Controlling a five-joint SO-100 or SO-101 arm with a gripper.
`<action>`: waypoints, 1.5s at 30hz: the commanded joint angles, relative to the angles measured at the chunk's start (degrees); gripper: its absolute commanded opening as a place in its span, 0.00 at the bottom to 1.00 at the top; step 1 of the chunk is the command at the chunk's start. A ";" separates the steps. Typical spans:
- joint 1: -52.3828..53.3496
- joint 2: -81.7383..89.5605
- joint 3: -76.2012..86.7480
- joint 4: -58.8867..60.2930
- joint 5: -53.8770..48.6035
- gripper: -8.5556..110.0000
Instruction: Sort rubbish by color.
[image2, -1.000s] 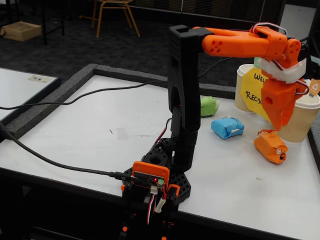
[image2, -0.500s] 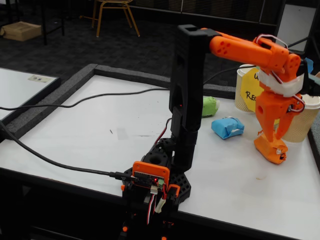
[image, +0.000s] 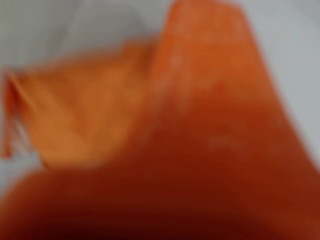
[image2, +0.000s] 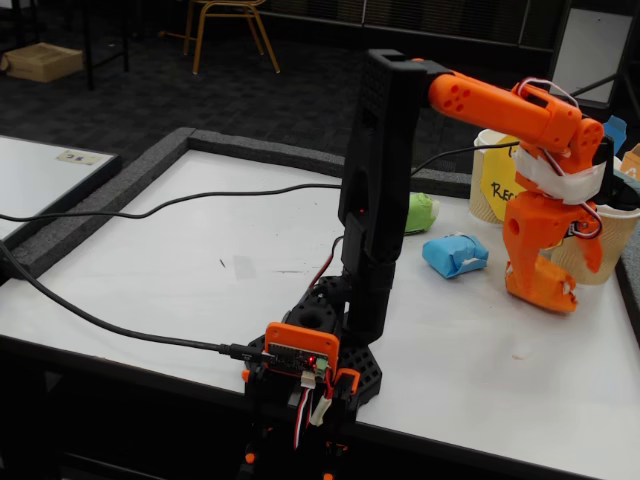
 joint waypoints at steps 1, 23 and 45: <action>-0.44 1.49 -7.03 -0.53 0.79 0.34; -0.53 -8.17 -6.94 -11.78 0.97 0.19; -0.53 2.55 -16.26 5.45 0.97 0.07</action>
